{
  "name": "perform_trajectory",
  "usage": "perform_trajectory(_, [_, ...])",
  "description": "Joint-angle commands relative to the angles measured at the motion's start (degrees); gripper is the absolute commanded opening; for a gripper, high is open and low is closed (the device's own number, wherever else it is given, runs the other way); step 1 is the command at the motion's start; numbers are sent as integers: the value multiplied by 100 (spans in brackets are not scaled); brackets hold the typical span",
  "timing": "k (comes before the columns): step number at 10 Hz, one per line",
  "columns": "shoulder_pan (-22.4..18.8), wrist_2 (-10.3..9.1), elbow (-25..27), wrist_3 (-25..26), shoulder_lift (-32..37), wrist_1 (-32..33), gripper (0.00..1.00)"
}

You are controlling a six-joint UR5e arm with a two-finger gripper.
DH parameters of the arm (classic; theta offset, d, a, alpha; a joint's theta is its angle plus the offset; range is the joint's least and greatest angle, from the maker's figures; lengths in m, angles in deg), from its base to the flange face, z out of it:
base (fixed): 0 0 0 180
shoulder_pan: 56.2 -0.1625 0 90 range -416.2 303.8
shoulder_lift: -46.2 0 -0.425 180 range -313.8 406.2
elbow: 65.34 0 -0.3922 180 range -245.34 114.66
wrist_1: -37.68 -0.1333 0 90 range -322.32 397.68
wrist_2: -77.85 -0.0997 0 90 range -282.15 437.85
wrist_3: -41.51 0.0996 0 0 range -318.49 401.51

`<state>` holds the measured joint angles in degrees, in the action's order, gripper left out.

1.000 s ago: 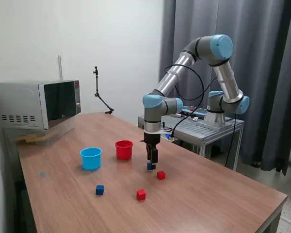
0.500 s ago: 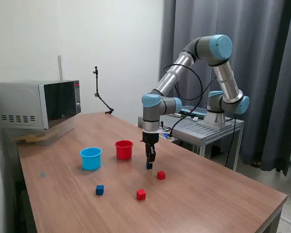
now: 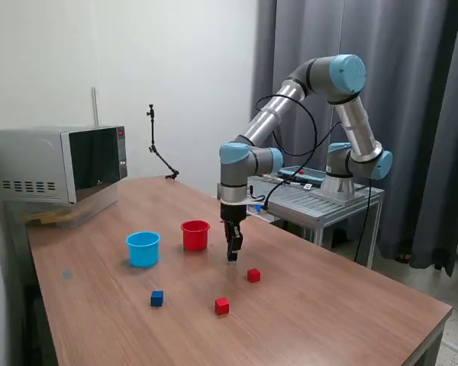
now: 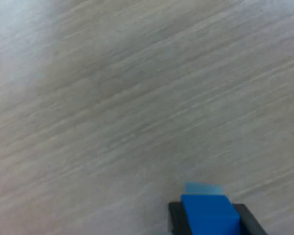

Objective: Place red objects in the red bin, and blue objects in the blue bin.

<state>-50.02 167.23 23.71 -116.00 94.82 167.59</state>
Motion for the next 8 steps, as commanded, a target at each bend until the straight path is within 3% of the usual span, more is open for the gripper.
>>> perform_trajectory(1, [-3, -52, -674, -1027, 51, -997, 0])
perform_trajectory(4, [6, -61, -1467, -1947, 130, -1749, 0])
perform_trajectory(8, [24, -17, -2898, -2266, 61, -2915, 0])
